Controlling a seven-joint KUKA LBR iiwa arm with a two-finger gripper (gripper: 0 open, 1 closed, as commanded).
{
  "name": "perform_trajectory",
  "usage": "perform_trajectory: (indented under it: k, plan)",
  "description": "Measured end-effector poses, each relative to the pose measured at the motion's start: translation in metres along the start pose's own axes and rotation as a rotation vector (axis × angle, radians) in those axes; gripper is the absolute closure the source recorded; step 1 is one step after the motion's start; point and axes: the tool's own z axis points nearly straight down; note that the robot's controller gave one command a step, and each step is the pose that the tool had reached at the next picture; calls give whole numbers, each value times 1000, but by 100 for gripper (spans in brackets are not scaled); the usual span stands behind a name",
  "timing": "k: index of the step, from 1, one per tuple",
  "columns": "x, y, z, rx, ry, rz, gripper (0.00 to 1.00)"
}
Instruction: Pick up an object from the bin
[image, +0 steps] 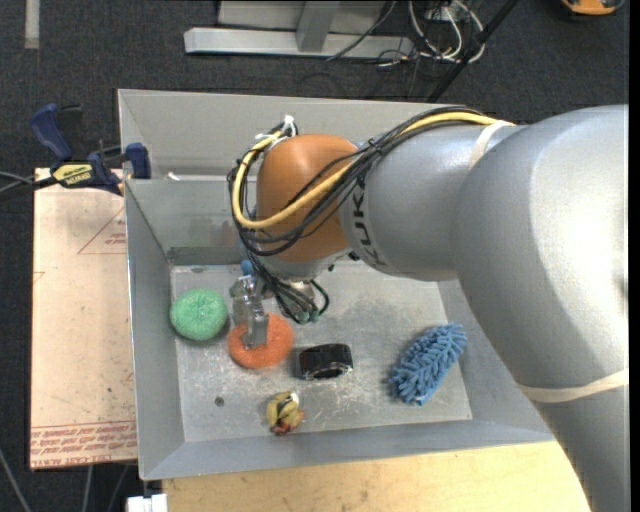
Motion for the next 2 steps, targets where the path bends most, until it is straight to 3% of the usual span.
perform_trajectory:
  k: [2]
  plan:
    - [-4,-2,4,-2,-2,-56,100]
